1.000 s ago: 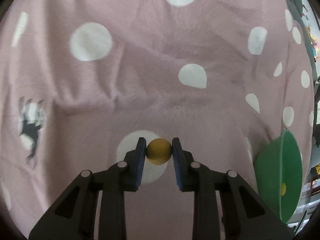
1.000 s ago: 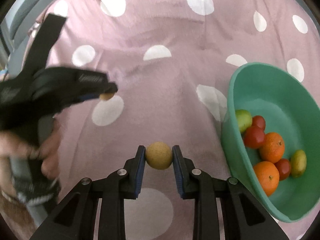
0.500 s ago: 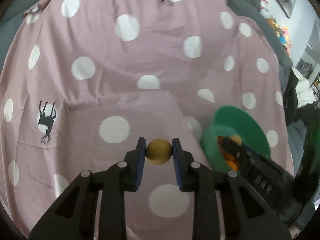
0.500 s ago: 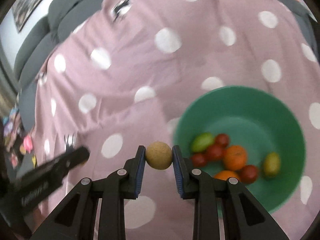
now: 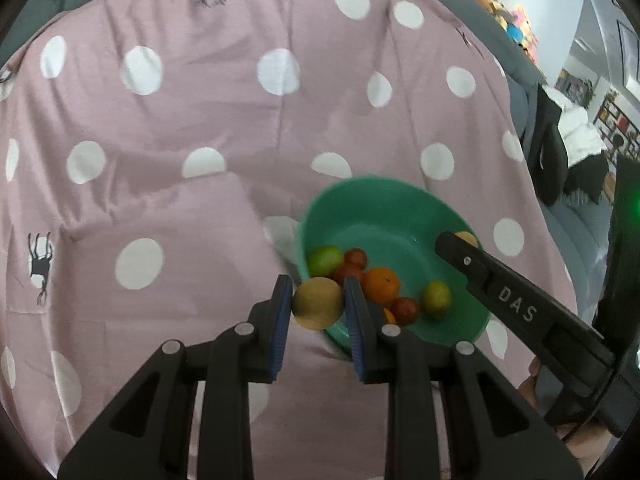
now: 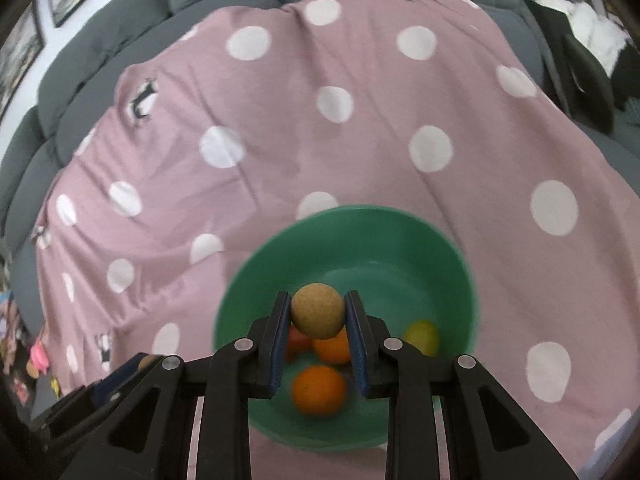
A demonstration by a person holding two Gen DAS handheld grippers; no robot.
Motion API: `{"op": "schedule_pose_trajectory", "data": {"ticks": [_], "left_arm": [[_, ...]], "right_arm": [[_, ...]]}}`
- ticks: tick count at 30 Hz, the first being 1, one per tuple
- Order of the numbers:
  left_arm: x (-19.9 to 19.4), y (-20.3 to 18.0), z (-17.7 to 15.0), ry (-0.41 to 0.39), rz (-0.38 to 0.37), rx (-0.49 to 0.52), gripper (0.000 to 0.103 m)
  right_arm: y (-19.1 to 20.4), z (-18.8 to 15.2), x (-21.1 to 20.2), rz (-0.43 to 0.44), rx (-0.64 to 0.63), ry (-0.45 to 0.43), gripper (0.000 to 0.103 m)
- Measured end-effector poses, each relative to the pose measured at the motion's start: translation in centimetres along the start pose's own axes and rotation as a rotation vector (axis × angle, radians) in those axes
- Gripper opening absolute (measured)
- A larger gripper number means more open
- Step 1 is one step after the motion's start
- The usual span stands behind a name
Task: Organize fruits
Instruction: 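Carry both small yellow fruits over the green bowl, then open both grippers to drop the yellow fruits into the bowl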
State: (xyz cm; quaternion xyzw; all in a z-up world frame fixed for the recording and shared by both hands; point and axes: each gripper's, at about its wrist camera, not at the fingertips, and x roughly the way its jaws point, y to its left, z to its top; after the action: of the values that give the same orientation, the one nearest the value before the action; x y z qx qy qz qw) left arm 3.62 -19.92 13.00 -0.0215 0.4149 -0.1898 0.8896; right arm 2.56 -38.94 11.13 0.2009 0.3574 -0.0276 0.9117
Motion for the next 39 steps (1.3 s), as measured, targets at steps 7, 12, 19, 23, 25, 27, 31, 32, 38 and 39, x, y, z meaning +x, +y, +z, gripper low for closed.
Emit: {"op": "schedule_pose_trajectory", "data": {"ticks": [7,12,19,23,25,27,31,32,38,39], "left_arm": [[2.1,-2.0,-0.1,0.036,-0.018,0.040,0.026],[3.4,-2.7,-0.1,0.064,-0.015,0.047,0.026],[4.7,-3.2,-0.3,0.100,-0.018,0.050,0.026],[4.8,-3.2,-0.3,0.102,-0.011,0.043,0.030],[4.5,-3.2,-0.3,0.097,-0.026,0.034,0.050],[4.0,-3.2,-0.2,0.077,-0.055,0.038,0.071],[2.5,-3.4,-0.1,0.036,0.006,0.059,0.083],[2.1,-3.3,0.0,0.031,0.010,0.056,0.086],[0.4,-2.4,0.2,0.002,0.035,0.050,0.093],[0.2,-2.2,0.2,0.001,0.037,0.048,0.095]], "right_arm": [[-1.9,-0.2,1.0,-0.024,0.041,0.036,0.028],[-2.5,-0.2,1.6,-0.025,0.055,0.058,0.028],[-2.9,-0.2,2.2,-0.038,0.067,0.080,0.028],[-3.0,-0.2,2.0,-0.044,0.079,0.076,0.028],[-3.0,-0.1,1.8,-0.056,0.087,0.070,0.031],[-2.9,-0.1,1.5,-0.048,0.085,0.056,0.042],[-2.8,0.1,0.5,-0.027,0.089,0.027,0.054],[-2.7,0.2,0.2,-0.030,0.087,0.019,0.054],[-2.3,0.4,-0.8,-0.026,0.083,-0.010,0.055],[-2.3,0.4,-0.8,-0.030,0.080,-0.012,0.055]]}}
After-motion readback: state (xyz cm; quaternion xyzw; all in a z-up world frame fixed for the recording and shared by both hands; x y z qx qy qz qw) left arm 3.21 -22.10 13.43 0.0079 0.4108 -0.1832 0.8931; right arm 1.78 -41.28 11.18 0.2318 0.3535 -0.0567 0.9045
